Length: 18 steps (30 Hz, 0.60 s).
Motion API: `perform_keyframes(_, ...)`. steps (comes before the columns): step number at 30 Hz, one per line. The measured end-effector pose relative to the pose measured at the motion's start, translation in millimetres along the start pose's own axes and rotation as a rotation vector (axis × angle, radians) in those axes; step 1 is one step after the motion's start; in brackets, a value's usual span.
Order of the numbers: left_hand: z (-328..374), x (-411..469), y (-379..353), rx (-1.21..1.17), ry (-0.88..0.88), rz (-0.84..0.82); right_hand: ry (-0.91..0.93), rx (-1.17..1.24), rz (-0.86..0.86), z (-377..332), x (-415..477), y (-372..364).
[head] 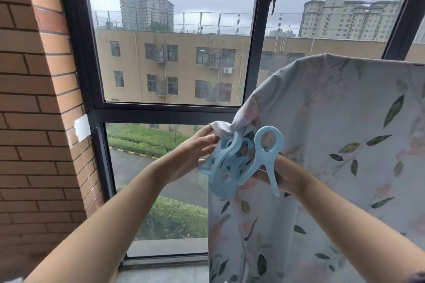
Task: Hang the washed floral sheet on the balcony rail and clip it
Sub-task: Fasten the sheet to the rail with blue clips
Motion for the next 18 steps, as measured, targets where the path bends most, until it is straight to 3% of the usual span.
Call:
perform_keyframes(4,16,14,-8,-0.091,-0.136,0.104,0.043,-0.074,0.097,-10,-7,1)
perform_keyframes(8,21,23,-11,-0.187,-0.157,0.163,0.041,-0.065,0.143,-17,-12,4)
perform_keyframes(11,15,23,-20,0.137,-0.114,0.136,0.066,-0.068,0.152,-20,-16,7)
perform_keyframes(14,-5,11,-20,0.571,0.061,0.163,0.064,-0.081,0.221,-18,-18,15)
perform_keyframes(18,-28,0,-15,0.782,0.204,0.093,0.040,-0.151,0.271,-17,-20,20)
Point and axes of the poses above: each hand's wrist, its own x-axis towards the middle knuckle, its own y-axis out of the back of the hand, z = x × y, the point moved 6 cm from there along x, towards the middle knuckle, and after that the axes turned 11 degrees about x, right-handed, at the moved point
